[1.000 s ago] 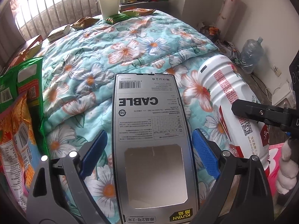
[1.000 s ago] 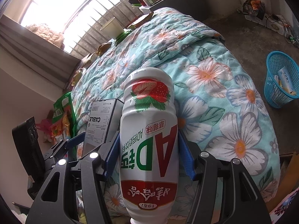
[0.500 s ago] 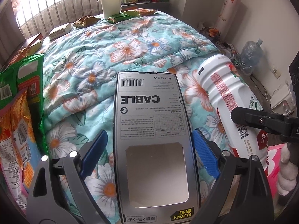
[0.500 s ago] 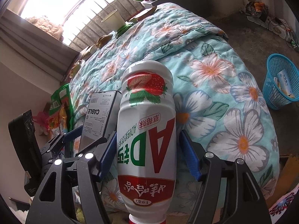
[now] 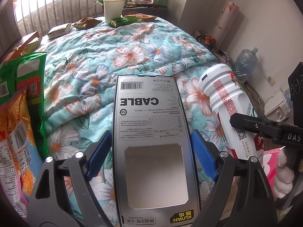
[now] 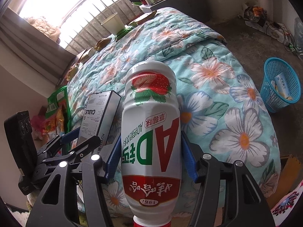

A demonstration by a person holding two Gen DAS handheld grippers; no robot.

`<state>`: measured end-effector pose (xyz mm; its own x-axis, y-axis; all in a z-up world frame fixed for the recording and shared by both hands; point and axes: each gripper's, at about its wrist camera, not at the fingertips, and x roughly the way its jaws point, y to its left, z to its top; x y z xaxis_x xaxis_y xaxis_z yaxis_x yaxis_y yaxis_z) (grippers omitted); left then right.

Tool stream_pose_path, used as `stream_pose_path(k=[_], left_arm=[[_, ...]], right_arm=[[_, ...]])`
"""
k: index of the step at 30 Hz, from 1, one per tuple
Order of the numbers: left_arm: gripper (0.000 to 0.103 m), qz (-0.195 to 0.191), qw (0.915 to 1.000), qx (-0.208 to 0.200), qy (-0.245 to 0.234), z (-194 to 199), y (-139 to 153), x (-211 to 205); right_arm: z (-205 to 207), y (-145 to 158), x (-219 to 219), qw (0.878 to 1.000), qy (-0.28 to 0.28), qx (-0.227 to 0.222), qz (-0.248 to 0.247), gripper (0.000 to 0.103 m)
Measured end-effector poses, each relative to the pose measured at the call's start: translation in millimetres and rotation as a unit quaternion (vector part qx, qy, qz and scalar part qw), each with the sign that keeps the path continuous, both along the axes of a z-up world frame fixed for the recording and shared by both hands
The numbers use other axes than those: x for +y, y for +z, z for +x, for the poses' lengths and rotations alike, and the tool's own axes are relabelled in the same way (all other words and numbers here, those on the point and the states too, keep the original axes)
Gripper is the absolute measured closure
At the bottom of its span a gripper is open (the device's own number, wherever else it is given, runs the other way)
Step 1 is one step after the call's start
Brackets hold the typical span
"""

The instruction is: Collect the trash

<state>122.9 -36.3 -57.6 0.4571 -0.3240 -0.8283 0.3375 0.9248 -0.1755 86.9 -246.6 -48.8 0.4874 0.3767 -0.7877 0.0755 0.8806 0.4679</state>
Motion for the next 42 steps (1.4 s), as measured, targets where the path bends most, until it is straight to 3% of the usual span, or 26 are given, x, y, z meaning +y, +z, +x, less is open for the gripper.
stream_pose_path(k=[32,42], left_arm=[[0.023,-0.005,0.9949,-0.099,0.022,-25,71,7],[0.023,-0.011,0.9927,-0.120,0.006,-30,93,-14]], right_arm=[[-38,38,-36,0.996,-0.034,-0.081,0.034,0.046],[-56,52,-58,0.991,-0.056,-0.113,0.047,0.046]])
